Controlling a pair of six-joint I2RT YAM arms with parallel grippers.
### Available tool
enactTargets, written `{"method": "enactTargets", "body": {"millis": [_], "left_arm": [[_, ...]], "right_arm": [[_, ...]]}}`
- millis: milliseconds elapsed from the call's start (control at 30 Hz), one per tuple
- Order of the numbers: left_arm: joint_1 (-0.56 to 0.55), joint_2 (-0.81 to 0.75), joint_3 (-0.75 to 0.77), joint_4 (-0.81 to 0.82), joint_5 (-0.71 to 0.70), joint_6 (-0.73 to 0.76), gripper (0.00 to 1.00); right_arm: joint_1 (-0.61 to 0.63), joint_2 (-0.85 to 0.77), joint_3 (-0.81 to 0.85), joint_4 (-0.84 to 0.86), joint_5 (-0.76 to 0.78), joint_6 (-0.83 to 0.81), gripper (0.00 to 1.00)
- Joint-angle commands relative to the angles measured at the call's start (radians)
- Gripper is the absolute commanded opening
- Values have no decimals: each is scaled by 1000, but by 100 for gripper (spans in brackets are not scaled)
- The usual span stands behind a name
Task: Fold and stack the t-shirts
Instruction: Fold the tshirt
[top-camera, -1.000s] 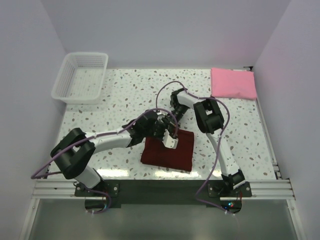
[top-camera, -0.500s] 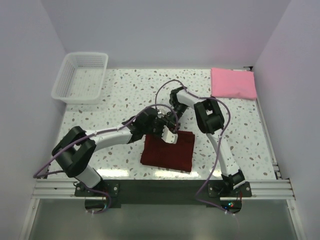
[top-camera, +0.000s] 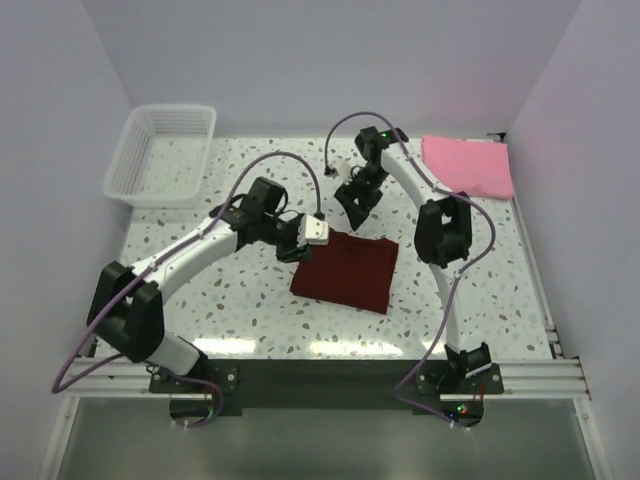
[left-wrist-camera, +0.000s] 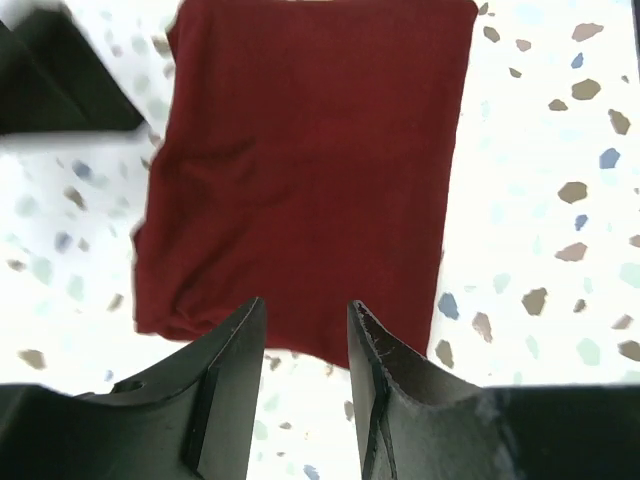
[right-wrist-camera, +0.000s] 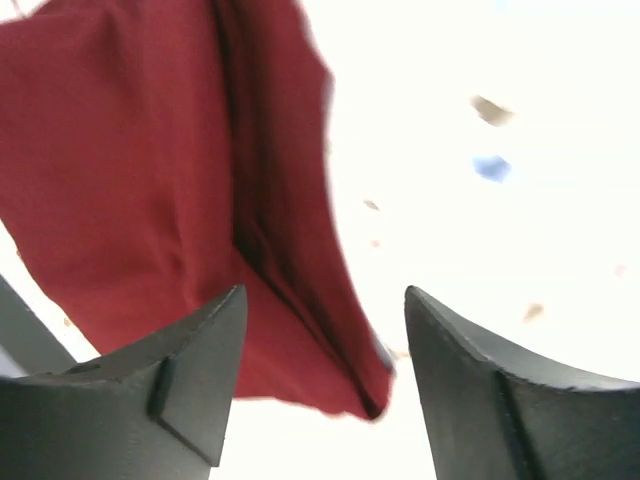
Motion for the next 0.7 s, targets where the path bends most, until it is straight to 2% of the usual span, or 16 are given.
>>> {"method": "enactTargets", "body": {"millis": [0,100,267,367,467,667], "left_arm": [[125,107,117,-160,165,-83,43],[189,222,238,-191,196,-92,43],[213,401,457,-199,141,-60,43],[216,542,616,-294,145,-6,43],[216,651,732,-372,158,32,43],[216,745,812,-456,196,126,45]], "right_arm": [[-42,-149,1,-128,70,-38,69],[-65,-205,-91,-88,88,-40,70],[-95,-231,-152,-102,82,-67,63],[-103,-231,-206,-95,89,-97,58],[-105,-236,-250,-82,89,-124,59],[-105,-225,-316,-64,92,-186,59]]}}
